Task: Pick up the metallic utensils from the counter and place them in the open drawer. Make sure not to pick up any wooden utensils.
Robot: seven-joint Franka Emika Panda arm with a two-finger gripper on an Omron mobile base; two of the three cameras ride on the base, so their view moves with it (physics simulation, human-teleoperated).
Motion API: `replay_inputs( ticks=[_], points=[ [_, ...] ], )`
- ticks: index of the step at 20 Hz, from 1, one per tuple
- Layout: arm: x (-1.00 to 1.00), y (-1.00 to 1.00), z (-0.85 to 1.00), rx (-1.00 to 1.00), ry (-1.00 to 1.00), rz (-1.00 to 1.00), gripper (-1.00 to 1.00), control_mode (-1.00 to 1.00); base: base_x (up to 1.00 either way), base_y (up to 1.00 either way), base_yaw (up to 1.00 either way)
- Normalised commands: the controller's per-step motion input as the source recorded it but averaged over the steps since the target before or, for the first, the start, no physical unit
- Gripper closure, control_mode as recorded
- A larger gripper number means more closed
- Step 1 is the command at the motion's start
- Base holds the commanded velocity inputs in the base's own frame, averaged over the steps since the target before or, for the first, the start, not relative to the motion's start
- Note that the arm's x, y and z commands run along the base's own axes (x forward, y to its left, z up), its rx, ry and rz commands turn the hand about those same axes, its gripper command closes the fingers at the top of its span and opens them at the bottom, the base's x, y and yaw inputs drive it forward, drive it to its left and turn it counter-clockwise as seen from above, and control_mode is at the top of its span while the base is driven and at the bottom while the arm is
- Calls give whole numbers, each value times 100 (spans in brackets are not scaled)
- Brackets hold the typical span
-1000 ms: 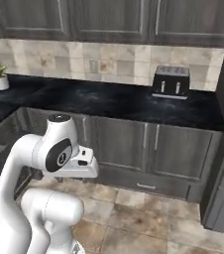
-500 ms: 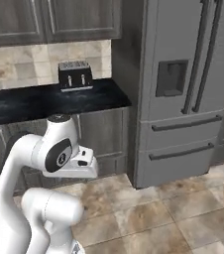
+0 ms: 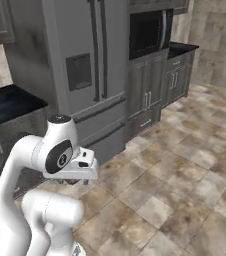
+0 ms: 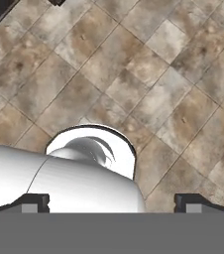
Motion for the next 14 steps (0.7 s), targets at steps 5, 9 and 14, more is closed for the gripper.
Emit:
replay_inputs(
  ticks=[5,9,14],
  points=[
    [0,0,0,0,0,0,-100,100,58,25,-62],
    [0,0,0,0,0,0,-100,100,100,37,-14],
    [0,0,0,0,0,0,-100,100,100,49,-15]
  ],
)
